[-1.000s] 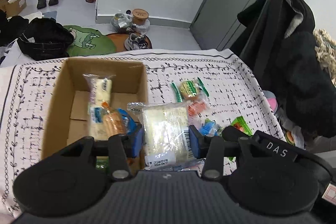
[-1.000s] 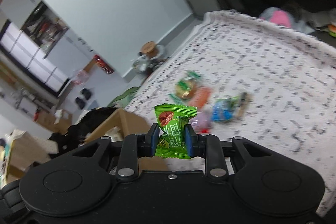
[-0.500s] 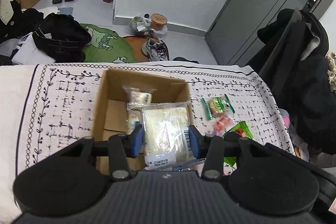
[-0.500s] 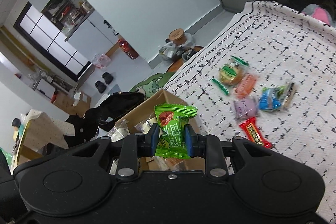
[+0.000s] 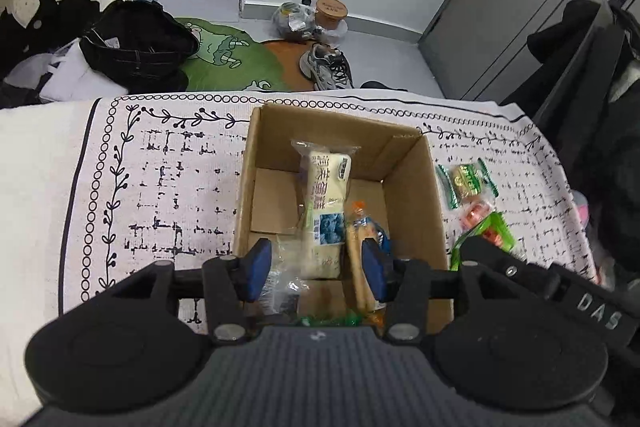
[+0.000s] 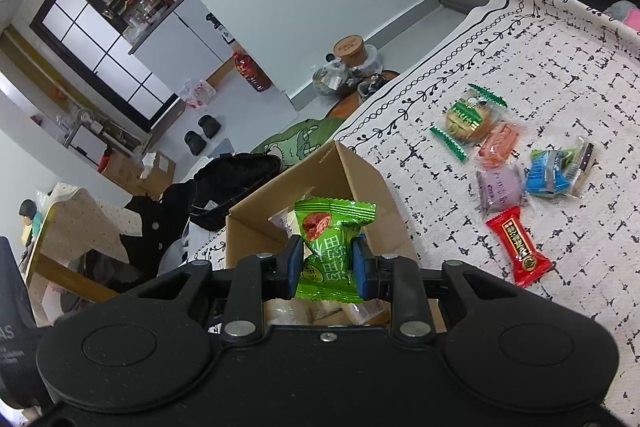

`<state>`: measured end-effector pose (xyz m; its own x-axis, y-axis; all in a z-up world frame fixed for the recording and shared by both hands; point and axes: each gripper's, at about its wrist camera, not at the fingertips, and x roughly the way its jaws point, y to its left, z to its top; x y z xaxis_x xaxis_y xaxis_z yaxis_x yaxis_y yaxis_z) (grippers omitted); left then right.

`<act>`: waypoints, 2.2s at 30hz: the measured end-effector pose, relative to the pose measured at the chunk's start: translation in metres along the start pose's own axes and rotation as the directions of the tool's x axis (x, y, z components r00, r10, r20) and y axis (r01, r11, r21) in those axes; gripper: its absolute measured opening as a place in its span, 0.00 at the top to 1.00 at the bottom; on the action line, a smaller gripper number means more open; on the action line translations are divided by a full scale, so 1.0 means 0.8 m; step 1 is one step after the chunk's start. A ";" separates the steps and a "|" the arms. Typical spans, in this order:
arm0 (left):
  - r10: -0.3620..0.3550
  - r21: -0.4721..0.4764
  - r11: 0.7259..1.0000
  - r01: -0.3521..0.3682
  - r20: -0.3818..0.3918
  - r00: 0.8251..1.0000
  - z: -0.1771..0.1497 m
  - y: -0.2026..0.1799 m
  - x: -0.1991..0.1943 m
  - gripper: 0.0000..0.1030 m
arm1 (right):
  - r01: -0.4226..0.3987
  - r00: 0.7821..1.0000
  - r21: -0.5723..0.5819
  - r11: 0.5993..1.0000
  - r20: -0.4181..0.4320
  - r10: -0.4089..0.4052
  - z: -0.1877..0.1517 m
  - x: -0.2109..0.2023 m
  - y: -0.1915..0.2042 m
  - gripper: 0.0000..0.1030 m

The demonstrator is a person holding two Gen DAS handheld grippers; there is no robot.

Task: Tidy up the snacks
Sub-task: 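Carry the green candy packet and white bread packet into the box and release both, then move both open tools back over the remaining snacks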

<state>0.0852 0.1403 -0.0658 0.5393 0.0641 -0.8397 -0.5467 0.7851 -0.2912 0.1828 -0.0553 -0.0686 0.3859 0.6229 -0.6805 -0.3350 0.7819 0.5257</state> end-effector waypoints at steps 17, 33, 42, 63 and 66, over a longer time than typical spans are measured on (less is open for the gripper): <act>-0.042 0.041 0.998 0.041 0.023 0.999 -0.003 -0.023 -0.008 0.21 | -0.042 0.998 0.005 0.999 0.037 0.042 0.016 -0.029 -0.016 0.49; -0.120 0.117 0.987 0.114 0.046 0.992 -0.028 -0.101 -0.016 0.12 | 0.054 0.994 0.035 0.998 0.097 -0.057 0.036 -0.081 -0.092 0.20; -0.123 0.128 0.986 0.109 0.106 0.987 -0.040 -0.131 -0.023 0.00 | 0.068 0.985 0.024 0.997 0.160 -0.071 0.062 -0.115 -0.122 0.04; -0.110 0.170 0.982 0.086 0.135 0.985 -0.064 -0.200 -0.021 0.00 | 0.117 0.974 -0.020 0.993 0.199 -0.110 0.089 -0.140 -0.175 0.00; -0.093 0.171 0.983 0.069 0.136 0.986 -0.067 -0.209 -0.018 0.00 | 0.115 0.974 -0.022 0.993 0.202 -0.108 0.086 -0.135 -0.186 0.00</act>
<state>0.1342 -0.0254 -0.0294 0.6700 0.0738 -0.7387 -0.3901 0.8816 -0.2658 0.2502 -0.2371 -0.0377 0.5851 0.5270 -0.6164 -0.3072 0.8475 0.4329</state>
